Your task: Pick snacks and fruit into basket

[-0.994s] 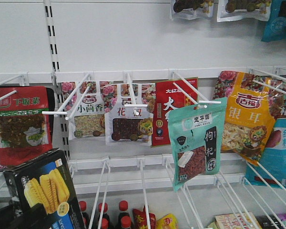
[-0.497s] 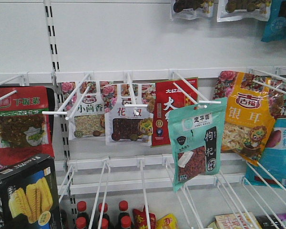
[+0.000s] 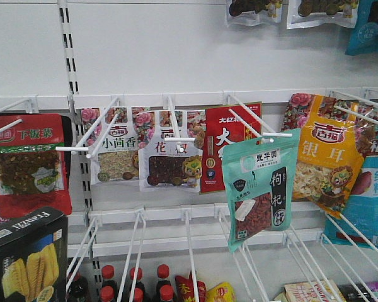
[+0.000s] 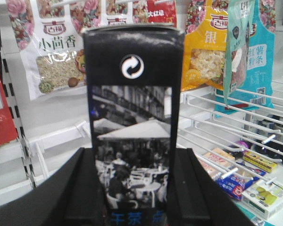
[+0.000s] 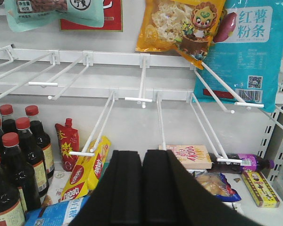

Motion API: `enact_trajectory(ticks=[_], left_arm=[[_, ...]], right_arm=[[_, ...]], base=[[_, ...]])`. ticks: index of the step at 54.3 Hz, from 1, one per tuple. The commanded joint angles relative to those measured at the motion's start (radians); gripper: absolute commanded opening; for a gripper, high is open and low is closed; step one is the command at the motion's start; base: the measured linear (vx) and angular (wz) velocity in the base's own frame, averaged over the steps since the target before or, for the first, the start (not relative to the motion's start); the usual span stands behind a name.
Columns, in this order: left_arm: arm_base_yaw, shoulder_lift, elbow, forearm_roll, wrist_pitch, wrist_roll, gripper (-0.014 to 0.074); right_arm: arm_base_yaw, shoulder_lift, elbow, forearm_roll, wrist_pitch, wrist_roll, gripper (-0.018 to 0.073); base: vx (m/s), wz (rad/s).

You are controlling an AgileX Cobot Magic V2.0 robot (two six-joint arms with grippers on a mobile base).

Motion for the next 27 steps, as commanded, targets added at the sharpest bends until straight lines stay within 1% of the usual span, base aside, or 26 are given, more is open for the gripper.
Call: enact_trajectory(ticks=[1,4,8,15,20,27], left_arm=[[0.000,-0.034,-0.029,-0.040,-0.039,-0.001,0.0002],[0.000,-0.050,-0.029,-0.040,-0.030,-0.001,0.0003],[0.000,-0.062,-0.029,-0.040,-0.027,-0.004,0.0003],[0.000,-0.075,-0.029,-0.040,-0.024,-0.006,0.0003],[0.000,-0.075,-0.029,-0.040,-0.021,-0.006,0.0003],[0.000,-0.075,-0.029,-0.040,-0.011,-0.005,0.0003]], right_arm=[[-0.002,-0.016,0.007,-0.006,-0.107,0.000,-0.0010],[-0.002,-0.016,0.007,-0.005,-0.127,0.001,-0.0010],[-0.002,-0.016,0.007,0.023,-0.176,0.015,-0.0010],[-0.002,-0.016,0.007,0.137,-0.295,0.078,-0.0010],[-0.002,-0.016,0.007,0.231,-0.348,0.123,-0.0010],[-0.002,-0.016,0.007,0.336,-0.397,0.126,-0.0010]], base=[[0.00,0.00],[0.00,0.00],[0.00,0.00],[0.00,0.00],[0.00,0.00],[0.00,0.00]])
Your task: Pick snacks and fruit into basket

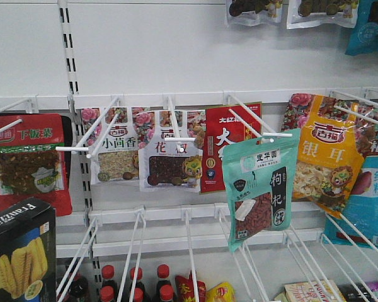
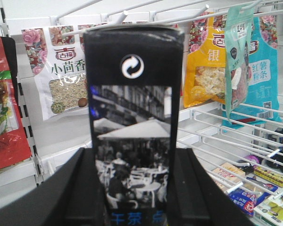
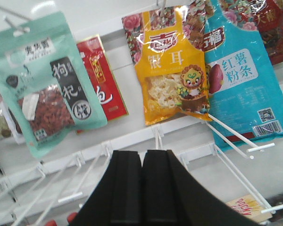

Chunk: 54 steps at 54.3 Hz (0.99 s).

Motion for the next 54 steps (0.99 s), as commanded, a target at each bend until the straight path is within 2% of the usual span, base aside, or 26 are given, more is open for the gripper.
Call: enact_trajectory(ticks=[1,16,26,54], left_arm=[[0.000,-0.002,-0.029,-0.041,-0.038,-0.003,0.0003],[0.000,-0.002,-0.029,-0.041,-0.033,-0.003,0.0003],[0.000,-0.002,-0.029,-0.041,-0.033,-0.003,0.0003],[0.000,-0.001,-0.029,-0.041,-0.033,-0.003,0.0003]], right_arm=[[-0.002,-0.016,0.007,0.059,-0.113,0.002,-0.0010],[-0.002,-0.016,0.007,0.072,-0.246,-0.009,-0.0010],[-0.002,0.000,0.005,0.072,-0.261,-0.009,-0.0010],[-0.002,0.322,-0.113,0.072,-0.311,-0.008,-0.0010]], base=[[0.00,0.00],[0.00,0.00],[0.00,0.00],[0.00,0.00]])
